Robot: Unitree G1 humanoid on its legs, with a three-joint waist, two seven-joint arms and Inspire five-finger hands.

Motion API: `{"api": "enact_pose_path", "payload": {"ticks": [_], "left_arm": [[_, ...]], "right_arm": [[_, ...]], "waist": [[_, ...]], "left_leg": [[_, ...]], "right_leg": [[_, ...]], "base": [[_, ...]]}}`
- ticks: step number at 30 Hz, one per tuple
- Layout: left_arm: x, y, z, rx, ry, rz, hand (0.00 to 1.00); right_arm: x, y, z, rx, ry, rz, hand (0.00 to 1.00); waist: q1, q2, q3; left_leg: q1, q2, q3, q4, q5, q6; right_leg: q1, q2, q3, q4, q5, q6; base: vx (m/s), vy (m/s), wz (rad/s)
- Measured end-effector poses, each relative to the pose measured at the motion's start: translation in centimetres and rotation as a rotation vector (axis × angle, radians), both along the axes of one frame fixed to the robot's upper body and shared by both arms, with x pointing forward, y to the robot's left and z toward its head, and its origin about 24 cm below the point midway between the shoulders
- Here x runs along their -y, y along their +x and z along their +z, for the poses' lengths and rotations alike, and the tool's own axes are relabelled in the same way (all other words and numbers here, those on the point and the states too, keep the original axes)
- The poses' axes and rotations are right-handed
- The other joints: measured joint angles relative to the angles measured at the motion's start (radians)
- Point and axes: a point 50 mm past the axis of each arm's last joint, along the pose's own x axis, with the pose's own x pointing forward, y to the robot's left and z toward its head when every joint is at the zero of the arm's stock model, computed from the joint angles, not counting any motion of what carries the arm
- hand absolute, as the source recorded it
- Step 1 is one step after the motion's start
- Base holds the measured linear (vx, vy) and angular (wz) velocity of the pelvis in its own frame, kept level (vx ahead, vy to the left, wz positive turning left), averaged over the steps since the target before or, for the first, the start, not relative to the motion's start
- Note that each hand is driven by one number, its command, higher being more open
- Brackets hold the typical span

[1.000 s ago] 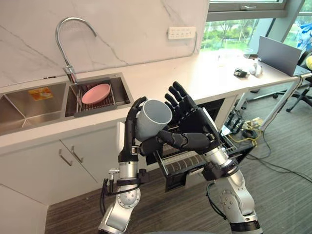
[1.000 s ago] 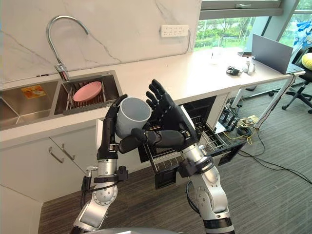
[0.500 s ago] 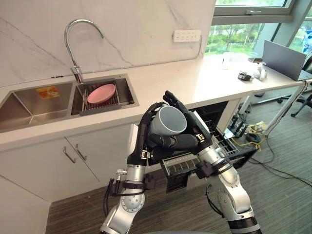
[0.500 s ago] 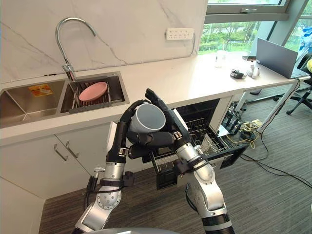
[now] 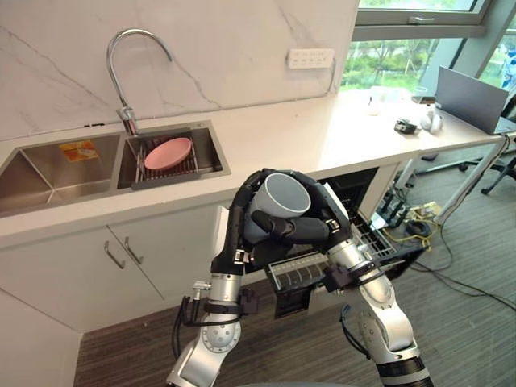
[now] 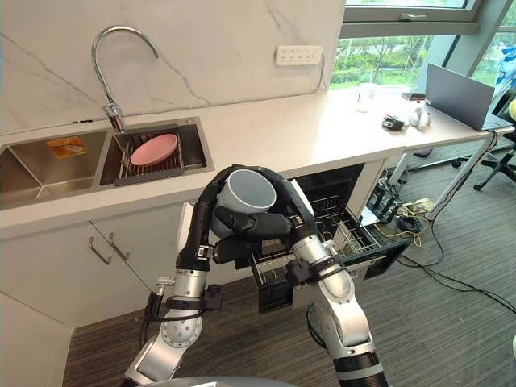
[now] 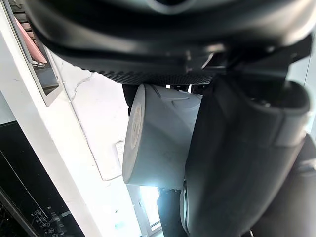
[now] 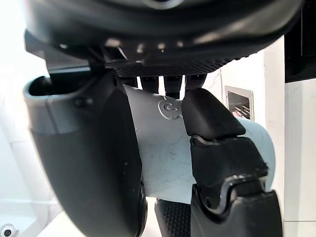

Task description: Walk over to the sink, pick up the cup, carry it to the dishwasher, place the cup inside the dishwasher, then close the dishwasher door

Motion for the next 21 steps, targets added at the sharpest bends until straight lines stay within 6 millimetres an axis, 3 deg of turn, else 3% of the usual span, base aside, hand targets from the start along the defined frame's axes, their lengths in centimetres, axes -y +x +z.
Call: {"api": "enact_pose_path", "payload": {"ticks": [12,21], "left_arm": [[0.1,-0.2,0.6,0.004,-0.071,0.006,1.0],[-1.3,-0.3,-0.2,-0.061,-0.111,0.086,1.0]], "right_arm": [[-0.1,0.3,-0.6,-0.092,0.198,-0.076,0.0],[1.0,0.5,-1.1,-0.142,0.351,-0.147,0.0]], "waist": [[-0.001,0.0,0.0],[-0.001,0.0,0.0]], "left_leg": [[-0.002,0.0,-0.004,0.0,0.0,0.0],[-0.007,-0.001,-0.01,0.0,0.0,0.0]], "right_leg": [[0.001,0.0,-0.005,-0.002,0.0,0.0],[0.001,-0.001,-0.012,-0.006,0.0,0.0]], "base": [[0.0,0.0,0.0],[0.0,0.0,0.01]]}}
